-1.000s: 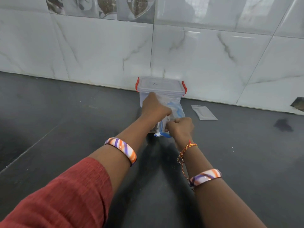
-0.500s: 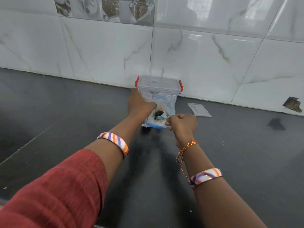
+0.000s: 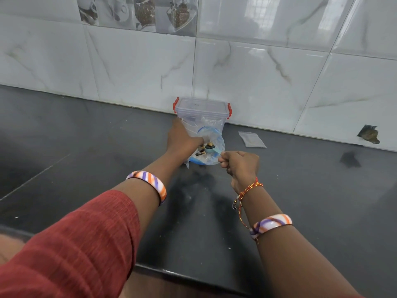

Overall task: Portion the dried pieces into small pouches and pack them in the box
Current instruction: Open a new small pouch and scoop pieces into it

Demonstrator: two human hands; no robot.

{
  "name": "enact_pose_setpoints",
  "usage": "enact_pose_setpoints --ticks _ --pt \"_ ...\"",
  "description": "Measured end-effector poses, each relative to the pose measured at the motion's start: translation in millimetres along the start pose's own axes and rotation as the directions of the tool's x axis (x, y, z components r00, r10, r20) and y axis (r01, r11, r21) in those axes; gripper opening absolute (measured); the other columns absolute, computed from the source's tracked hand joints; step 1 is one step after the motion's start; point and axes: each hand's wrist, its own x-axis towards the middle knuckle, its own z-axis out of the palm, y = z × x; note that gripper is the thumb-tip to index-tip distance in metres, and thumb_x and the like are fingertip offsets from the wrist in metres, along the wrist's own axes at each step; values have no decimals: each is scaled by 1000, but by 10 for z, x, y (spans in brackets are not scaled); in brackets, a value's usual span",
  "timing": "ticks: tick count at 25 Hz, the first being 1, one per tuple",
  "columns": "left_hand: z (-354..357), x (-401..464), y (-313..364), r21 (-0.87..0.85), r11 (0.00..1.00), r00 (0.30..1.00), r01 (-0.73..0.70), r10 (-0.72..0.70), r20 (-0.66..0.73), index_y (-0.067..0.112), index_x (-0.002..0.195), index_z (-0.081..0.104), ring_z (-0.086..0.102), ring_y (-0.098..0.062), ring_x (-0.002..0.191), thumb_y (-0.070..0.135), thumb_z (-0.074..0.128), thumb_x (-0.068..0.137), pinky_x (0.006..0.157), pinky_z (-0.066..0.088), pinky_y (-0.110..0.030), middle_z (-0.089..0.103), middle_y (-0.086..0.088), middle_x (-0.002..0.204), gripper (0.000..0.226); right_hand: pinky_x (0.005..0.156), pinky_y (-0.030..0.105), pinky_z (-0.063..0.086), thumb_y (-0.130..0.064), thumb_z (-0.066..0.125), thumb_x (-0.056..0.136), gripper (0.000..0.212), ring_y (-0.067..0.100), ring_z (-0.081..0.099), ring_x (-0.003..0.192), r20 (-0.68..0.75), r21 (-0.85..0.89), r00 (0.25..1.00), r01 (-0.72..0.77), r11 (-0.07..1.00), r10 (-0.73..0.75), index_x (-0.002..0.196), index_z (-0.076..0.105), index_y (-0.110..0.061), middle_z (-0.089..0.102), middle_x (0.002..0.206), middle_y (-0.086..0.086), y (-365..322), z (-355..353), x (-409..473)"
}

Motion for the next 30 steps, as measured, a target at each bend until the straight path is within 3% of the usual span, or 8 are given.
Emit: enact_pose_setpoints --ticks 10,15,21,23,24,26,28,30 --pt "-88 -219 -197 51 998 1000 -22 21 18 8 121 47 53 -18 101 22 78 72 79 39 -24 56 -8 121 59 33 9 35 1 65 79 12 1 47 30 127 -52 992 21 998 -14 68 66 -2 62 54 5 -9 -301 -187" --pt "-127 -321 -341 63 995 997 -73 73 14 9 128 43 52 -23 116 21 79 71 87 39 -26 53 -9 127 68 32 8 31 4 63 81 13 0 45 28 201 -42 979 39 998 -30 69 65 -1 59 36 -4 -132 -455 -280" --pt "-165 -428 -318 224 949 973 -220 229 -15 9 122 48 52 -25 112 25 81 68 83 41 -29 56 -10 122 65 35 11 34 3 63 79 16 0 46 31 307 -14 901 328 945 -308 65 66 -4 61 45 -1 -542 -380 -562" --pt "-176 -424 -247 218 946 969 -238 247 -14 8 118 49 53 -26 110 26 82 65 81 41 -31 56 -10 118 65 47 19 46 0 63 76 13 5 57 43 348 -242 797 586 773 -494 67 71 -5 66 57 2 -614 -284 -663" --pt "-184 -422 -213 191 951 968 -243 251 -16 8 116 49 53 -26 107 25 83 64 80 42 -32 57 -10 115 64 57 24 51 -5 61 76 13 11 63 55 395 -403 708 707 582 -586 71 73 -7 70 65 4 -612 -238 -689" --pt "-200 -420 -150 130 964 971 -234 238 -20 7 112 49 55 -27 104 23 82 63 79 44 -34 58 -10 112 61 67 31 50 -11 56 80 17 26 65 75 511 -581 525 795 176 -680 79 74 -10 74 78 9 -561 -177 -730" --pt "-208 -416 -110 80 973 975 -218 220 -22 9 111 50 56 -25 103 19 79 66 76 41 -29 58 -9 111 55 51 29 38 -10 53 78 17 34 62 67 574 -577 373 816 -36 -729 73 69 -9 69 69 12 -501 -149 -742" --pt "-210 -411 -81 55 978 978 -204 205 -30 9 111 50 56 -23 102 18 78 68 75 38 -26 59 -8 111 52 42 19 14 -6 58 65 8 32 54 45 569 -568 251 809 -154 -783 57 60 -9 58 49 10 -454 -140 -751"
